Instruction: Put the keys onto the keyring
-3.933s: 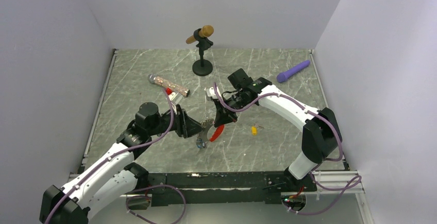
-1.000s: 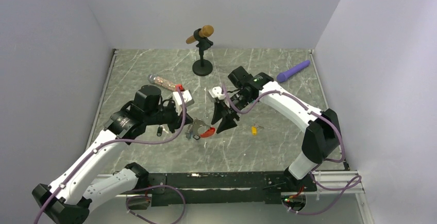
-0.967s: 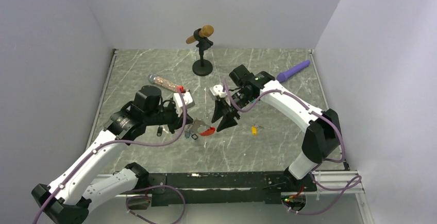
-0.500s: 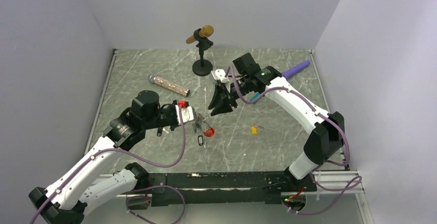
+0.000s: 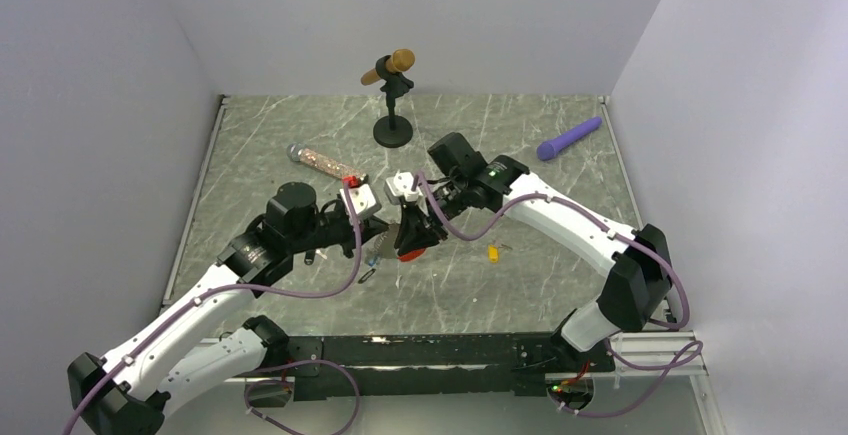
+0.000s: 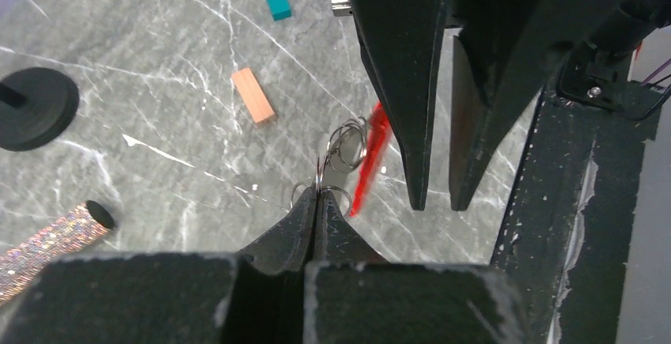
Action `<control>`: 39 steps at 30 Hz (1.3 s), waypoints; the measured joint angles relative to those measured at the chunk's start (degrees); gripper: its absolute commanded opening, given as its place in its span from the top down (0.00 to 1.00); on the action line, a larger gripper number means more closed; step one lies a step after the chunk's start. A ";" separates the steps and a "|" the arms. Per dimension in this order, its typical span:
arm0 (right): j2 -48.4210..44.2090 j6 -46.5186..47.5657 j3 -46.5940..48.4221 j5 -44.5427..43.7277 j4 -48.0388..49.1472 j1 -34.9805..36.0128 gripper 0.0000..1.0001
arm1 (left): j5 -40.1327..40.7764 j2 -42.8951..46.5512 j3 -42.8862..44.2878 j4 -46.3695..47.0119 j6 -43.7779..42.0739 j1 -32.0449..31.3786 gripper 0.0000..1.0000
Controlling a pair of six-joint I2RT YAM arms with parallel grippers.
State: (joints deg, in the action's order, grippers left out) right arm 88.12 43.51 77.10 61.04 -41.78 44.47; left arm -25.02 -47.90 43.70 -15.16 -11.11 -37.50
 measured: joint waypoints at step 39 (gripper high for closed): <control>7.80 10.03 10.23 3.96 -11.72 -0.61 0.75 | -9.66 1.25 -1.33 -6.45 -1.55 0.00 1.00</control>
State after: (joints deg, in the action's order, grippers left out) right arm 95.92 53.54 87.33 64.99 -53.49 43.86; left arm -34.68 -46.65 42.37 -21.61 -12.67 -37.50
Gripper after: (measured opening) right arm 0.262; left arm 0.012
